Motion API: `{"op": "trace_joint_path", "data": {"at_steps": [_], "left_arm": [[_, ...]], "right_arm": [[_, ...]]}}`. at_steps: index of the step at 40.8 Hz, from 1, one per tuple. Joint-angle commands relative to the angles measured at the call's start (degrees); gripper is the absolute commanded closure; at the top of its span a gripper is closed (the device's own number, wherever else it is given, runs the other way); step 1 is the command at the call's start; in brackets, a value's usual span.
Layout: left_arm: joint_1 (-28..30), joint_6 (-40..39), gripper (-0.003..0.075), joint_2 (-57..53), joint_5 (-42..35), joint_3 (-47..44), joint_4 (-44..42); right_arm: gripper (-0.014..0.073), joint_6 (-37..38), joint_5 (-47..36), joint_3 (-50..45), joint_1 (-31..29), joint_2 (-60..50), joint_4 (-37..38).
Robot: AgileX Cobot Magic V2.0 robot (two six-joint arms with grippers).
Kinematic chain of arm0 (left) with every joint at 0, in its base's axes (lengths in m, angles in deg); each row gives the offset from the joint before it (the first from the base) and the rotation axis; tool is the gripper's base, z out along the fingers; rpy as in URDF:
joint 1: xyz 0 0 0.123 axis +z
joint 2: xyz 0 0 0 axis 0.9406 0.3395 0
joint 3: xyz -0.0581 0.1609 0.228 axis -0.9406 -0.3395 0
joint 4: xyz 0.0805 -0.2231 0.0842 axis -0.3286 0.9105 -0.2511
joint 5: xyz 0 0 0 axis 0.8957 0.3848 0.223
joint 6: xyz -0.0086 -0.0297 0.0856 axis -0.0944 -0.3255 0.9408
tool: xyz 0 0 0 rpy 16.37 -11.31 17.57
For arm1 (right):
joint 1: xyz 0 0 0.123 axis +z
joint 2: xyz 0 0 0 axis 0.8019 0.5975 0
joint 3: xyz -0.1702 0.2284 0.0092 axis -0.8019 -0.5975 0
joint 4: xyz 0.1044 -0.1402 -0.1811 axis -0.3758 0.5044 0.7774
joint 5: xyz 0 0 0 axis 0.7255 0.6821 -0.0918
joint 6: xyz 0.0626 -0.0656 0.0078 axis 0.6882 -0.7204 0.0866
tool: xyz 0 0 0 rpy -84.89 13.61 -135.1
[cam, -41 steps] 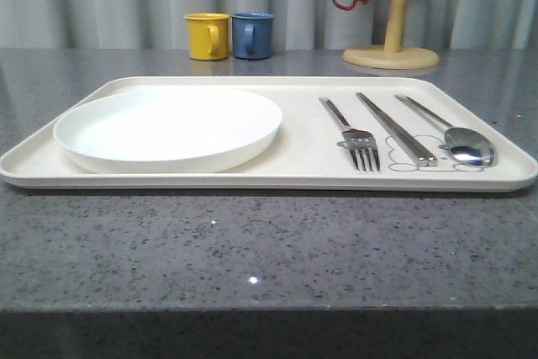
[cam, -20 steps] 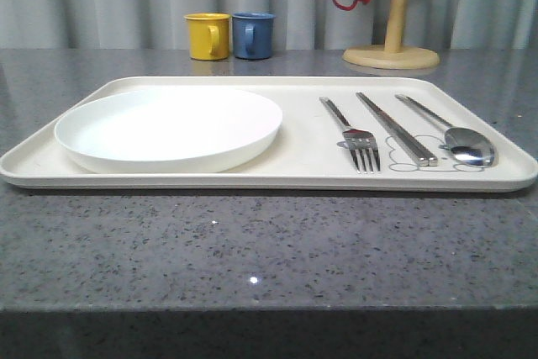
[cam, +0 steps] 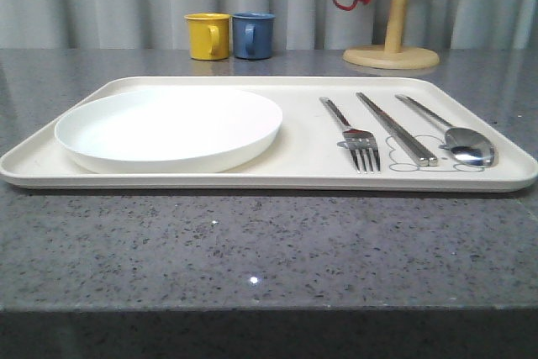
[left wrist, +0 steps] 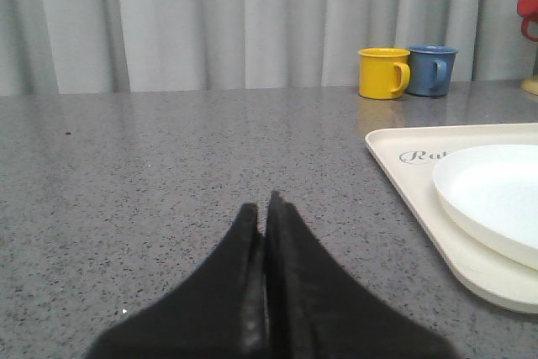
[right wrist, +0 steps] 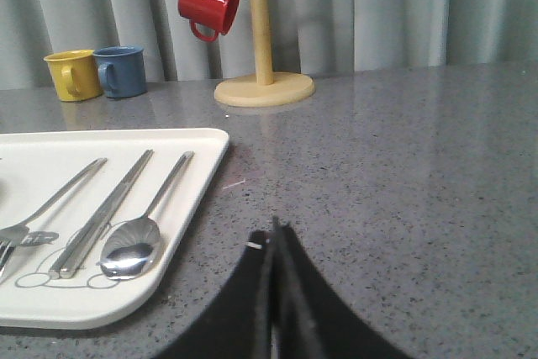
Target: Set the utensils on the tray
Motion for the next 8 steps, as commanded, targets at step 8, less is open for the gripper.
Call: {"op": "trace_joint_path", "data": {"at_steps": [8], "left_arm": [[-0.6, -0.4, 0.0739, -1.4, -4.3, 0.1, 0.0]], "right_arm": [[0.0662, -0.5, -4.9, 0.0, -0.5, -1.0, -0.1]]}}
